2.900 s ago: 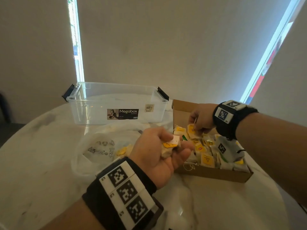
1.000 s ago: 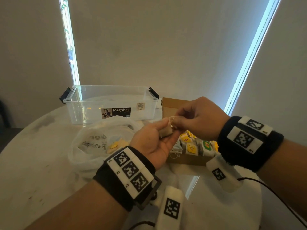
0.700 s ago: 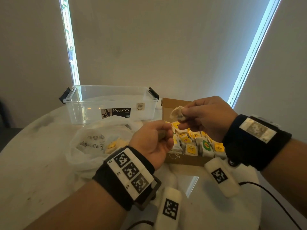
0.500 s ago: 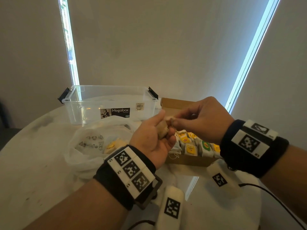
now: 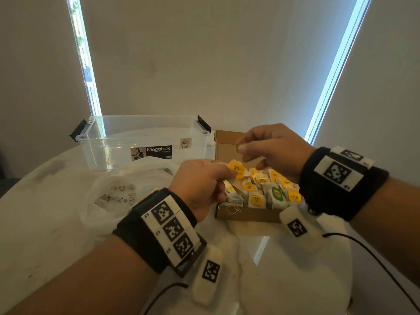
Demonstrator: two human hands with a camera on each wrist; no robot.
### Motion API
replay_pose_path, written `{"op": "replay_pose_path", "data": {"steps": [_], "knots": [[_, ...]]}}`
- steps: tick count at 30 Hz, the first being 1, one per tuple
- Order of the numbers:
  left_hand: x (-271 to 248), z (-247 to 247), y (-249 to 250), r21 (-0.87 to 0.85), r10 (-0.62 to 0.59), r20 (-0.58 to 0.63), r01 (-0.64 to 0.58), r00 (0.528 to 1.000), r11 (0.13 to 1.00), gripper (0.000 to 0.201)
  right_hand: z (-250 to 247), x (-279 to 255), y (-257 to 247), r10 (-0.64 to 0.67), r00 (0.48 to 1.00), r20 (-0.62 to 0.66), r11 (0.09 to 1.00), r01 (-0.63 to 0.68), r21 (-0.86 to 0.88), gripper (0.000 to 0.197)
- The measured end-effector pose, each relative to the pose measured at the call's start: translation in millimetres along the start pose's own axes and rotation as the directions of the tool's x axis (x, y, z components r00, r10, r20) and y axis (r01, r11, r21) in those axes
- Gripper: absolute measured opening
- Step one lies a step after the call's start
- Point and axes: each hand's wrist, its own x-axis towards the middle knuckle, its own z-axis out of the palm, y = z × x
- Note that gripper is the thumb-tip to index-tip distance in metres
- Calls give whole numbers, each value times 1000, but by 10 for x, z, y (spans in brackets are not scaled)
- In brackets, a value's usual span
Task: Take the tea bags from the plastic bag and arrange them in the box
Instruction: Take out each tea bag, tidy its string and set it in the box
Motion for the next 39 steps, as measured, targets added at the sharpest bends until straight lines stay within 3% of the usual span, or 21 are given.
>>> {"op": "replay_pose_path", "data": {"steps": [3, 6, 9, 14, 16, 19, 22, 26, 33, 34, 36, 39], "knots": [[-6, 15, 33, 107, 15, 54, -21, 998, 994, 16, -40, 0, -4, -3, 973, 231, 1000, 5, -10, 13], [16, 11, 41, 91, 7, 60, -13, 998, 996, 14, -63, 19, -18, -37, 964, 262, 988, 74, -134, 7], [56, 7, 30, -34, -34, 9, 35, 999, 999, 25, -97, 97, -16, -12, 958, 286, 978, 71, -197, 7], [68, -96, 42, -259, -99, -17, 91, 995, 961, 19, -180, 279, 90, 121, 982, 147, 983, -98, -154, 3], [55, -156, 53, -354, -148, 5, 140, 989, 925, 23, -229, 382, 157, 171, 979, 113, 967, -144, -210, 3], [27, -188, 81, -472, -155, 52, 161, 987, 867, 32, -251, 523, 259, 261, 956, 133, 933, -214, -288, 2], [20, -166, 77, -492, -155, 104, 186, 982, 851, 34, -176, 626, 365, 365, 902, 230, 901, -280, -331, 4], [42, -156, 35, -507, -189, 181, 256, 965, 823, 35, 9, 722, 441, 398, 896, 198, 864, -293, -409, 5], [44, -189, 15, -648, -201, 325, 372, 924, 664, 58, 120, 838, 342, 397, 915, 69, 727, -268, -633, 23], [53, -190, 16, -649, -208, 325, 378, 922, 660, 57, 111, 828, 310, 349, 936, 51, 727, -236, -645, 25], [82, -184, 28, -648, -224, 317, 383, 922, 659, 52, 81, 761, 209, 202, 979, 14, 811, -159, -562, 21], [112, -154, 42, -676, -238, 304, 384, 923, 629, 62, 69, 517, -30, 80, 994, 74, 970, -61, -237, 21]]}}
